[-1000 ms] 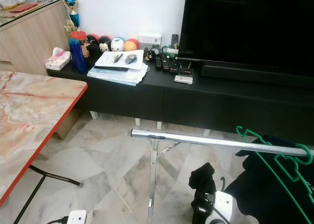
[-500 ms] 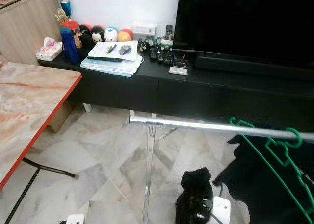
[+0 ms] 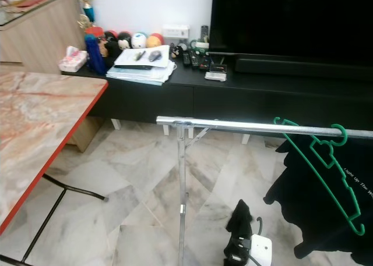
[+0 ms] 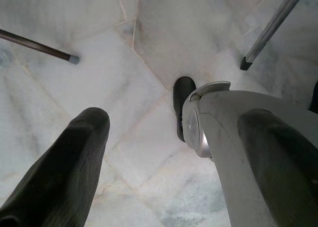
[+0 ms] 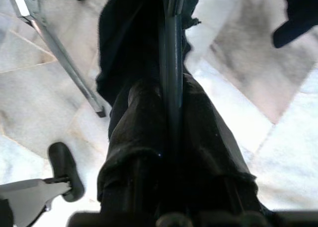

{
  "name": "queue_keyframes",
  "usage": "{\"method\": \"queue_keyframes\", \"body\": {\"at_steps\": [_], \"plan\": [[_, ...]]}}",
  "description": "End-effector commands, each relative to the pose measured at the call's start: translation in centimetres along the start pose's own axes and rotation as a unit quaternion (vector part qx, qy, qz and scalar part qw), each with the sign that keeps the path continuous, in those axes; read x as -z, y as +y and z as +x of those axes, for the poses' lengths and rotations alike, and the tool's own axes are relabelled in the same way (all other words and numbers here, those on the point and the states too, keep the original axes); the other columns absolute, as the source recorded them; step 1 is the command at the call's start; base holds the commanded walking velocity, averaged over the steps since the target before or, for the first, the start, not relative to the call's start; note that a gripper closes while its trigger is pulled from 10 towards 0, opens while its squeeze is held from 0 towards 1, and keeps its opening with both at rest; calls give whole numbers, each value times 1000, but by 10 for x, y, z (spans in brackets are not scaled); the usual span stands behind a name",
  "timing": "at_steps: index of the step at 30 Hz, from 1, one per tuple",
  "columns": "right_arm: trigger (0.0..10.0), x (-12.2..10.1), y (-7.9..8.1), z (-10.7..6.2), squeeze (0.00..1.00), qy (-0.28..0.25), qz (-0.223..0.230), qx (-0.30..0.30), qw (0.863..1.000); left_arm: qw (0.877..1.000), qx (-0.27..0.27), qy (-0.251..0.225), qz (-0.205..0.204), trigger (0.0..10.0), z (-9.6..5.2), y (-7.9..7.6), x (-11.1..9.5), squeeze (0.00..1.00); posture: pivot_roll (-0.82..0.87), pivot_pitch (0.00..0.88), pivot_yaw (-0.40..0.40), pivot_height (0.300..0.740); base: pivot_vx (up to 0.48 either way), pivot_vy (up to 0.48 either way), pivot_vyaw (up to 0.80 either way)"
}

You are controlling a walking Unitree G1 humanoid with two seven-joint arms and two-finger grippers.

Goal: Hang hanger

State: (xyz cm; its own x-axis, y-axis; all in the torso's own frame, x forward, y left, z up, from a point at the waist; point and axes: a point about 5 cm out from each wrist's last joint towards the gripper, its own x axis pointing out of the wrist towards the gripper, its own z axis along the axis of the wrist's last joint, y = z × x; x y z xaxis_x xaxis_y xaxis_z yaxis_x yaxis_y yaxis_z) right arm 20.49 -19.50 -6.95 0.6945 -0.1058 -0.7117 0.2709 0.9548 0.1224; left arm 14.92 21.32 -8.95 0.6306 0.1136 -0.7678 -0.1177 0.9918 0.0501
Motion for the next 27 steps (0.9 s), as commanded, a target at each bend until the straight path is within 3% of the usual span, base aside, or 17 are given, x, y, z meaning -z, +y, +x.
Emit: {"method": "queue_keyframes", "body": {"at_steps": [1,14,18,19,24,27], "plan": [[10000,4,-2,-1,0,2,15,10,1000,1000,6,26,10,10000,-4,1,13,0,44,109,-36,740,-251,0,0],[10000,-7,-12,0,0,-24,46,33,998,1000,6,17,6,10000,-1,-1,7,0,42,118,-35,740,-266,0,0],[10000,-26,-17,1,0,-74,54,45,995,1000,7,17,6,10000,-1,-2,7,0,48,119,-37,740,-272,0,0],[10000,-38,-18,1,0,-104,31,46,993,1000,7,17,5,10000,-1,-2,6,0,50,119,-37,740,-274,0,0],[10000,-66,-15,2,0,-170,14,34,985,1000,7,17,5,10000,-2,-1,7,0,40,122,-38,740,-272,0,0],[10000,-71,-10,1,0,-187,7,19,982,1000,8,18,5,10000,-2,-1,8,0,38,122,-38,740,-274,0,0]]}}
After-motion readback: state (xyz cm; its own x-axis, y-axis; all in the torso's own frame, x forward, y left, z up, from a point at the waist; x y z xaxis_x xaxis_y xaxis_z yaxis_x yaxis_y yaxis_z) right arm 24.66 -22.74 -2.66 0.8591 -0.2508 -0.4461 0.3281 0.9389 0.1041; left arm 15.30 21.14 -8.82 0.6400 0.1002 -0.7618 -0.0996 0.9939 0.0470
